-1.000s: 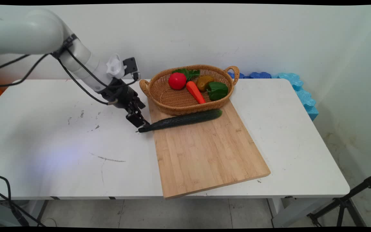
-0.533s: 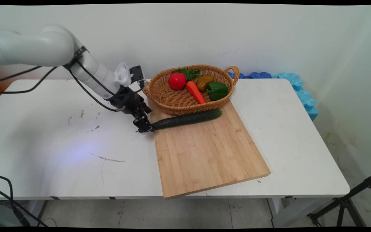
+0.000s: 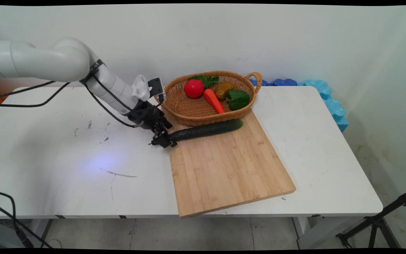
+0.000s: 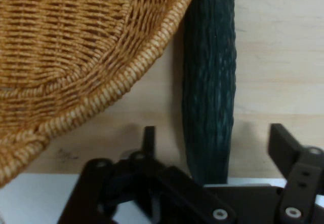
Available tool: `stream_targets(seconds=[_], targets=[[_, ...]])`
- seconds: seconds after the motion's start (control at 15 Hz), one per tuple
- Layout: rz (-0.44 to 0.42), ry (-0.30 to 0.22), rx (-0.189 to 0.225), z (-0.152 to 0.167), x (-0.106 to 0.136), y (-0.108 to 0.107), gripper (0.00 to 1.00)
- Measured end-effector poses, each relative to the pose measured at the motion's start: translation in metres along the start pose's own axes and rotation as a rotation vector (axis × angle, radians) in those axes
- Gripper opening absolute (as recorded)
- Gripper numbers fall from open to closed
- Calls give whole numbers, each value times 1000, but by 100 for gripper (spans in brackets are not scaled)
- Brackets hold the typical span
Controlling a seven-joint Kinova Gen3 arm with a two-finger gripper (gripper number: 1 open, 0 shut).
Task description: Pick up the cucumber from the cutting board, then place the picked object in the vegetable basket
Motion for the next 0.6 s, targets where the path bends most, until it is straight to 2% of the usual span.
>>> stream_targets(seconds=[0.07, 0.33, 0.6], targets=[[0, 1, 0, 2, -1, 1, 0], [10, -4, 0, 5, -4, 3, 0], [30, 17, -26, -6, -3, 15, 0]])
